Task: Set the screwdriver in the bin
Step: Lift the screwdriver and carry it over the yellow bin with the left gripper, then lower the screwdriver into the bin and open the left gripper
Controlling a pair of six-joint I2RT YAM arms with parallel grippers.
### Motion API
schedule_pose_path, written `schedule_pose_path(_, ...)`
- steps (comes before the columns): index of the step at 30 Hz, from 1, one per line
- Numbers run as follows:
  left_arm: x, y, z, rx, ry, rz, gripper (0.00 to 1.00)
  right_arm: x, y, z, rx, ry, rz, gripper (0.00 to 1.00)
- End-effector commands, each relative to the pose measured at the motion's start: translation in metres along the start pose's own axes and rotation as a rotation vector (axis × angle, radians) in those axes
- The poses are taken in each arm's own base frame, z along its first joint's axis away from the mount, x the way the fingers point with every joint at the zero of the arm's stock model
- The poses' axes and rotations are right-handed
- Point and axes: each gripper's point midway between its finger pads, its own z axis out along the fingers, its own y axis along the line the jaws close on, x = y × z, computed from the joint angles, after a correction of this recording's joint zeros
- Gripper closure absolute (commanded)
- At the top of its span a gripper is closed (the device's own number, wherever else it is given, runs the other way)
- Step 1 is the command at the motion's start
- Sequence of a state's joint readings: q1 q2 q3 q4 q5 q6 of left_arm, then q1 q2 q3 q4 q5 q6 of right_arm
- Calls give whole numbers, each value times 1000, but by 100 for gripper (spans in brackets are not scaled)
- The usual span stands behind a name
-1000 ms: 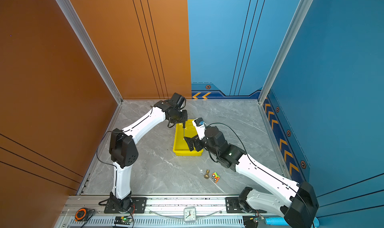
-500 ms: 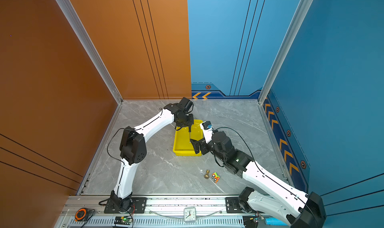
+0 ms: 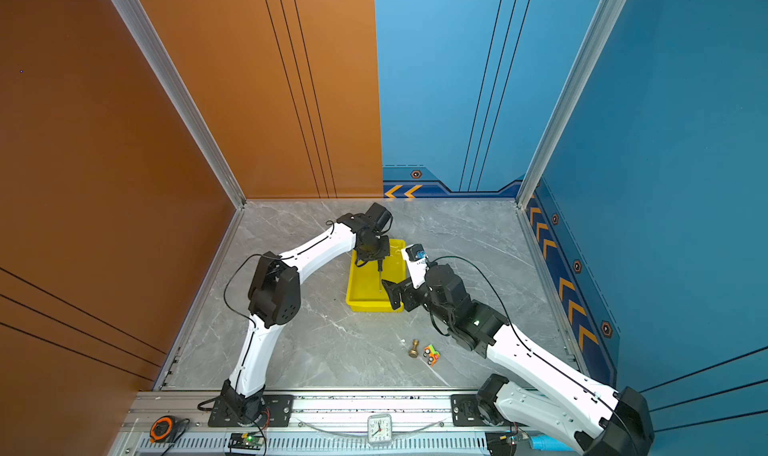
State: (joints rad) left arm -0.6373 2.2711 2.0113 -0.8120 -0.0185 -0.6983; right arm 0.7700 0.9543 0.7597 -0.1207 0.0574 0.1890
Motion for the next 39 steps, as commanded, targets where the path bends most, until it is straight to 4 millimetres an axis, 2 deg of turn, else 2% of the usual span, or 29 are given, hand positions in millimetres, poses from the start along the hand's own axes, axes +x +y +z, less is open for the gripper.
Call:
schedule_pose_path(1, 9, 10, 12, -59, 12, 5, 100, 7, -5, -2, 16, 15, 14, 0)
schedule_pose_path(17, 22, 20, 45, -134, 39, 16, 100, 8, -6, -6, 16, 4, 17, 0)
schedule_pose_path(29, 35, 28, 59, -177, 61, 14, 100, 8, -10, -7, 23, -9, 18, 0)
schedule_pose_path(34, 39, 31, 62, -188, 69, 16, 91, 5, -11, -6, 27, -15, 19, 0)
schedule_pose_path(39, 38, 30, 60, -181, 70, 13, 75, 5, -13, -7, 33, -21, 19, 0)
